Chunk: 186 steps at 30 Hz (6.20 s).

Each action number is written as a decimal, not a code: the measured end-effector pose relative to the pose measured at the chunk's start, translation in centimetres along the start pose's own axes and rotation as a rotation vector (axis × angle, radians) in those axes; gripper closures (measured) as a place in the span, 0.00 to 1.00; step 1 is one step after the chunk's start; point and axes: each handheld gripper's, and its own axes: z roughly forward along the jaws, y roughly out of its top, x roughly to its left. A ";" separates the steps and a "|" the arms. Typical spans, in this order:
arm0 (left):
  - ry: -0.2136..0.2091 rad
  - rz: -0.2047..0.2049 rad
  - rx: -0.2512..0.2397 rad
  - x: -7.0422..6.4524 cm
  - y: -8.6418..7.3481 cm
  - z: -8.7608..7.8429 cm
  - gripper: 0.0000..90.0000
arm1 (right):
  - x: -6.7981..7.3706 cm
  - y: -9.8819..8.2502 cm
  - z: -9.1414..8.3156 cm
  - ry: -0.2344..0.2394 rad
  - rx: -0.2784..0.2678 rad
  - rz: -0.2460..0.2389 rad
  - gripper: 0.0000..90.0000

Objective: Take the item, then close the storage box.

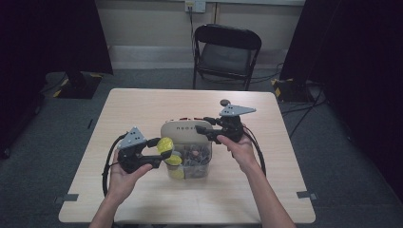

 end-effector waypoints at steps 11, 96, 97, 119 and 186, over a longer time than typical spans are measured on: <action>0.014 -0.032 -0.015 1.3 -0.7 -1.5 0.42 | 0.1 0.1 -0.1 -0.007 0.001 -0.008 0.54; 0.246 -0.270 0.191 12.5 -10.2 3.7 0.42 | 0.5 -0.5 0.5 -0.005 0.024 -0.024 0.55; 0.239 -0.274 0.196 12.5 -10.2 3.7 0.41 | 0.5 -0.5 0.5 -0.005 0.024 -0.024 0.55; 0.238 -0.289 0.172 12.3 -9.8 2.2 0.18 | 0.5 -0.5 0.5 -0.008 0.027 -0.025 0.53; 0.400 -0.188 0.267 10.2 -15.1 -2.1 0.15 | 1.3 0.1 -0.9 0.070 0.009 -0.025 0.64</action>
